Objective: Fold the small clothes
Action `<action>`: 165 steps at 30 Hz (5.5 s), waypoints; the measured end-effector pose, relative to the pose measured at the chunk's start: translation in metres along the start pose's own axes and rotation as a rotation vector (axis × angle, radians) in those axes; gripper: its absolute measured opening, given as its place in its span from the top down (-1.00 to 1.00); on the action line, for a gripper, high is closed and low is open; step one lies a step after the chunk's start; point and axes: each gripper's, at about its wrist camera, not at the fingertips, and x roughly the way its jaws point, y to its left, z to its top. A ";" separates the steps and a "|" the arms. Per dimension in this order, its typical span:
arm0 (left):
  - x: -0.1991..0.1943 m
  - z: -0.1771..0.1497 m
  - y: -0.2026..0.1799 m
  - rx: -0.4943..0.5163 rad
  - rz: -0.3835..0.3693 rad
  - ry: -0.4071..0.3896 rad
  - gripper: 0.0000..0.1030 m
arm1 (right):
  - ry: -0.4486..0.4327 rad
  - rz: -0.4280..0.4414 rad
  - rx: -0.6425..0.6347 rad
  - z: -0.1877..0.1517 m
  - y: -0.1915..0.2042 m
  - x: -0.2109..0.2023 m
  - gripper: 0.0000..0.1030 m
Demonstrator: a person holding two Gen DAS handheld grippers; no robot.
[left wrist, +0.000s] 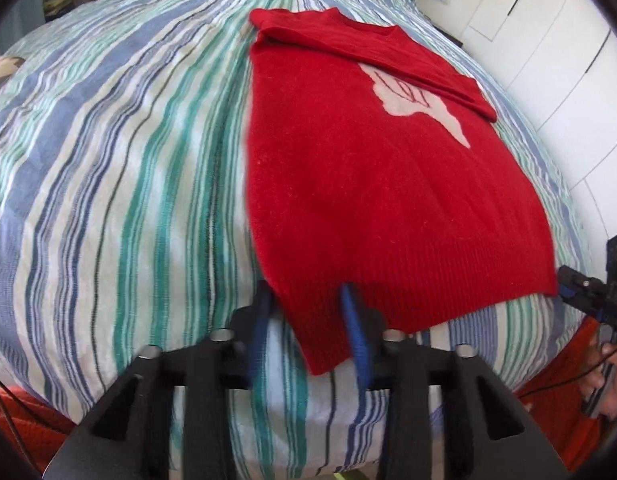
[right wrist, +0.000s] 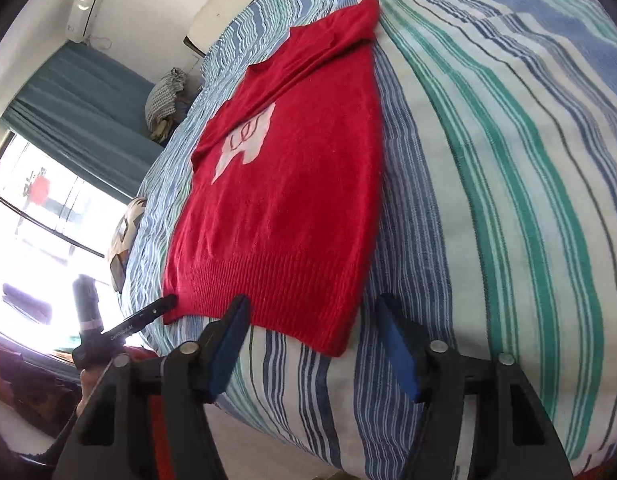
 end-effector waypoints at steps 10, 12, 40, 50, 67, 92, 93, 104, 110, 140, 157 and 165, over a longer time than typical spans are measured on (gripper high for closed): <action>-0.043 0.037 0.014 -0.197 -0.231 -0.106 0.94 | -0.155 0.042 -0.024 0.032 0.029 -0.038 0.91; -0.040 0.068 0.019 -0.239 -0.271 -0.134 0.95 | -0.192 0.061 -0.021 0.061 0.033 -0.041 0.91; 0.083 0.322 0.037 -0.078 -0.095 -0.273 -0.28 | -0.264 -0.087 -0.340 0.318 0.048 0.085 -0.05; 0.059 0.253 0.075 -0.166 0.092 -0.177 -0.46 | -0.133 -0.374 -0.339 0.215 -0.010 0.046 0.01; 0.023 0.018 -0.070 0.104 0.183 -0.125 -0.78 | -0.184 -0.381 -0.287 0.020 0.031 -0.001 -0.21; 0.041 -0.006 -0.058 0.192 0.236 -0.132 -0.99 | -0.193 -0.488 -0.351 -0.002 0.016 0.023 -0.48; 0.041 -0.005 -0.058 0.191 0.235 -0.131 -0.99 | -0.193 -0.488 -0.351 -0.001 0.016 0.023 -0.48; 0.041 -0.005 -0.059 0.191 0.236 -0.130 -0.99 | -0.193 -0.488 -0.351 -0.002 0.016 0.023 -0.49; 0.042 -0.005 -0.059 0.190 0.236 -0.129 -0.99 | -0.192 -0.488 -0.350 -0.001 0.016 0.024 -0.50; 0.025 -0.008 -0.055 0.145 0.223 -0.109 -0.96 | -0.153 -0.497 -0.373 0.006 0.024 0.020 -0.61; -0.178 0.036 -0.146 0.109 -0.110 -0.379 -0.98 | -0.638 -0.686 -0.380 0.044 0.093 -0.296 -0.76; -0.071 0.064 -0.139 0.040 0.011 -0.291 -0.97 | -0.644 -0.593 -0.299 0.071 0.044 -0.222 -0.79</action>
